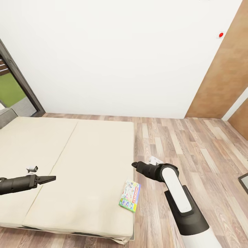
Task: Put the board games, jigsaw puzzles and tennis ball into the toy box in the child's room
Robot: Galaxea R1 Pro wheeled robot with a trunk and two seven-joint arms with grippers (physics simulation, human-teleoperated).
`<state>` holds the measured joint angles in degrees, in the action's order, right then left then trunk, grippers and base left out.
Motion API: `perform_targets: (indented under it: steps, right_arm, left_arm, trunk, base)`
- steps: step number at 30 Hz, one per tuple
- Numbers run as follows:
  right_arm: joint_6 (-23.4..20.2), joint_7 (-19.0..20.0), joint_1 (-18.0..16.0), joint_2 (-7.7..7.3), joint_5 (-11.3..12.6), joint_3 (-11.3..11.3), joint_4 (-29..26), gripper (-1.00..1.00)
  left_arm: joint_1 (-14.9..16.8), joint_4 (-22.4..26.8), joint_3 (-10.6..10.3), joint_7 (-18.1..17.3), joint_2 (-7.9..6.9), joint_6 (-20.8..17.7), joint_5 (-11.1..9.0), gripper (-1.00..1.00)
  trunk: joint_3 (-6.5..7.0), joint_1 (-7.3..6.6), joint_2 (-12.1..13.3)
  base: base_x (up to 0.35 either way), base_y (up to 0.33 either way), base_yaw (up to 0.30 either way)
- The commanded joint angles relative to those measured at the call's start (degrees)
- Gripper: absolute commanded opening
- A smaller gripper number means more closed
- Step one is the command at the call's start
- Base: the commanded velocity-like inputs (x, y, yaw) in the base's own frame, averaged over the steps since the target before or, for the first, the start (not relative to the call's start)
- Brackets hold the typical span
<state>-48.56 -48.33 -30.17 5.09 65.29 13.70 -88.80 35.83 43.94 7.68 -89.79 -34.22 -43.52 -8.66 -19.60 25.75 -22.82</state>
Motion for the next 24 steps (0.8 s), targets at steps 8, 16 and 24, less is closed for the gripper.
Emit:
perform_targets:
  steps: [8, 16, 24]
  right_arm:
    - [-0.1, -0.6, -0.1, 0.14, 0.5, 0.0, -0.1, 1.00]
    - [-0.1, -0.6, 0.0, 0.26, 0.5, 0.0, 0.0, 1.00]
    - [-0.1, -0.5, 0.0, 0.29, 0.5, 0.0, 0.0, 1.00]
  left_arm:
    - [0.0, 0.0, 0.0, -0.2, 0.03, -0.6, 0.0, 1.00]
    - [0.0, 0.0, 0.0, -0.2, 0.03, -0.6, 0.0, 1.00]
    - [0.0, 0.0, 0.0, -0.1, 0.08, -0.5, 0.0, 1.00]
  trunk:
    - [0.66, 0.04, -0.1]
    - [1.42, 0.04, -0.1]
    - [2.17, 0.04, -0.1]
  base:
    - [0.000, 0.000, 0.000]
    - [0.000, 0.000, 0.000]
    - [0.000, 0.000, 0.000]
